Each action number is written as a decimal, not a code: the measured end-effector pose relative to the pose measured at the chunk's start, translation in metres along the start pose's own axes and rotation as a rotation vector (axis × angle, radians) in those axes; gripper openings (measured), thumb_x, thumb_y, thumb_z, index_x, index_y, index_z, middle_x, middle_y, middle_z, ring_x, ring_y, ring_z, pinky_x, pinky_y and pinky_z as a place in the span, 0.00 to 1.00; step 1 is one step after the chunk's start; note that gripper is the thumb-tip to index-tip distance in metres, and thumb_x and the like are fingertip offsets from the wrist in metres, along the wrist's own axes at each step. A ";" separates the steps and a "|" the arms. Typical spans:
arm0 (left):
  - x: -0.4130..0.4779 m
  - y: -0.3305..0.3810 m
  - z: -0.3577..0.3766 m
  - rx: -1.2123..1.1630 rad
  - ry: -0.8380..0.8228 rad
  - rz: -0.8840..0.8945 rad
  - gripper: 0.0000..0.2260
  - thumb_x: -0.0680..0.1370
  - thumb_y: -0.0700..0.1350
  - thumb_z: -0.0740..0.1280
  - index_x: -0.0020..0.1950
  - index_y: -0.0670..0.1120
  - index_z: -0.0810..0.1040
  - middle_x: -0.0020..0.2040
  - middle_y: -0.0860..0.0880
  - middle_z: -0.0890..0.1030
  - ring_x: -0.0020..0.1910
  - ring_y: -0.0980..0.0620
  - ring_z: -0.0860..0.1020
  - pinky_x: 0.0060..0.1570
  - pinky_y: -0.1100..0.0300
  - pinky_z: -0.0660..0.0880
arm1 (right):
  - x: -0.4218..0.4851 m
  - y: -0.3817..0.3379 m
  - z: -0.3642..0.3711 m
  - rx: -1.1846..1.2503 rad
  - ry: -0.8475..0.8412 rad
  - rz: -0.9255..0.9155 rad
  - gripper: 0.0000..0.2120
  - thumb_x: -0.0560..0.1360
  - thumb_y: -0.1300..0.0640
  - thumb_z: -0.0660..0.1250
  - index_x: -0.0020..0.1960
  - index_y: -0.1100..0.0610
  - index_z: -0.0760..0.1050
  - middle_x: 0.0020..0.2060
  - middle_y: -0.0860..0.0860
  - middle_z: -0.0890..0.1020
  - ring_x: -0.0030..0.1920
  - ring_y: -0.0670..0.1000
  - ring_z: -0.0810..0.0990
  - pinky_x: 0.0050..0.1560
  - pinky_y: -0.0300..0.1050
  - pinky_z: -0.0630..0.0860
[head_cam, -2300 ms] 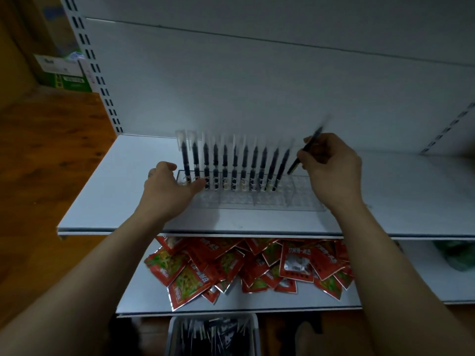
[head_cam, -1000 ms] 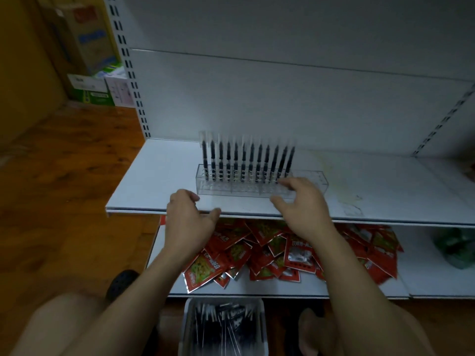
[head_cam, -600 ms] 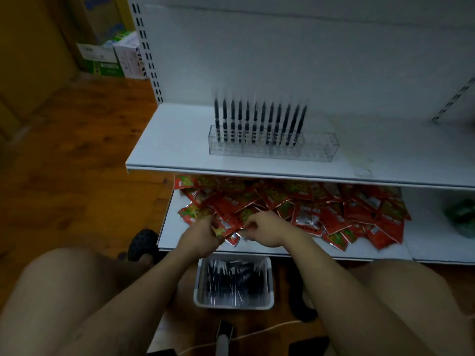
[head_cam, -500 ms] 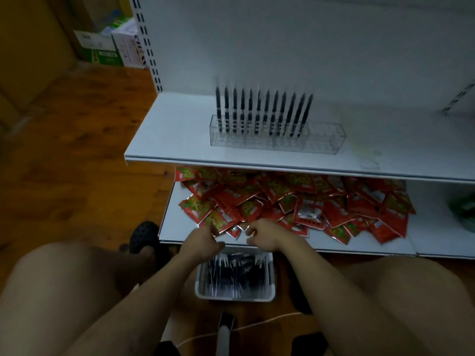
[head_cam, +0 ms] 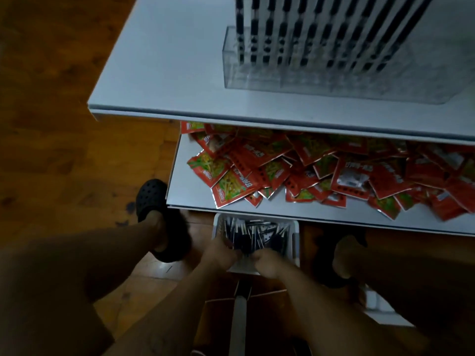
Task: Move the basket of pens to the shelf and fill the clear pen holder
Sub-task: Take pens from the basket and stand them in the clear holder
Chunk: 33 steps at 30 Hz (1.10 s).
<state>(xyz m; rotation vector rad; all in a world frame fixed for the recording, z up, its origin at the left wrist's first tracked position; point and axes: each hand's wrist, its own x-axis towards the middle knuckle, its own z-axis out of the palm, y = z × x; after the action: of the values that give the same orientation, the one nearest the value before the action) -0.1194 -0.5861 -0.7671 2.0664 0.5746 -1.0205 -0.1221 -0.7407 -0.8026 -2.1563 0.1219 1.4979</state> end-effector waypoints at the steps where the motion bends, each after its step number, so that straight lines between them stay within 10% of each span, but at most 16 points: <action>1: 0.005 -0.004 0.002 -0.055 -0.009 -0.023 0.10 0.75 0.43 0.72 0.53 0.41 0.77 0.46 0.43 0.80 0.44 0.50 0.76 0.41 0.59 0.73 | 0.009 0.000 0.003 0.033 -0.014 0.007 0.15 0.79 0.62 0.56 0.62 0.64 0.74 0.51 0.58 0.76 0.48 0.53 0.73 0.42 0.41 0.68; 8: 0.031 -0.022 0.017 -0.289 -0.018 -0.138 0.07 0.73 0.42 0.72 0.42 0.50 0.75 0.43 0.46 0.80 0.41 0.49 0.78 0.37 0.59 0.71 | 0.050 -0.004 0.010 0.031 -0.060 0.121 0.10 0.79 0.64 0.55 0.45 0.65 0.73 0.43 0.55 0.74 0.41 0.51 0.71 0.39 0.39 0.67; 16: 0.035 -0.028 0.015 -0.374 0.021 -0.139 0.04 0.74 0.42 0.71 0.43 0.48 0.76 0.41 0.46 0.81 0.40 0.49 0.79 0.36 0.61 0.71 | 0.062 -0.005 0.015 -0.026 -0.032 0.126 0.19 0.78 0.59 0.57 0.67 0.62 0.70 0.71 0.59 0.64 0.68 0.60 0.67 0.66 0.46 0.68; 23: 0.027 -0.019 0.010 -0.394 0.012 -0.134 0.06 0.75 0.43 0.71 0.45 0.48 0.75 0.45 0.44 0.80 0.42 0.50 0.77 0.32 0.62 0.69 | 0.044 -0.005 0.009 0.148 0.206 0.175 0.11 0.73 0.64 0.61 0.32 0.61 0.73 0.31 0.54 0.75 0.33 0.52 0.74 0.30 0.38 0.68; 28: 0.003 0.012 -0.010 -0.278 0.048 -0.004 0.06 0.75 0.45 0.71 0.47 0.45 0.75 0.44 0.44 0.81 0.42 0.48 0.79 0.40 0.60 0.73 | 0.003 -0.009 -0.017 0.258 0.219 0.089 0.09 0.74 0.63 0.68 0.53 0.62 0.83 0.48 0.56 0.84 0.42 0.50 0.79 0.43 0.39 0.76; 33: -0.037 0.047 -0.045 -0.135 0.092 0.147 0.08 0.74 0.48 0.72 0.47 0.46 0.75 0.42 0.47 0.80 0.38 0.51 0.79 0.39 0.59 0.79 | -0.056 -0.023 -0.041 0.320 0.352 -0.072 0.18 0.71 0.70 0.69 0.58 0.56 0.79 0.46 0.57 0.81 0.32 0.49 0.79 0.29 0.37 0.73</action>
<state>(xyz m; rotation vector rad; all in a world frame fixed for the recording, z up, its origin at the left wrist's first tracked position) -0.0885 -0.5826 -0.6991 2.0109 0.5152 -0.7842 -0.1009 -0.7513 -0.7335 -2.1104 0.3739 0.9709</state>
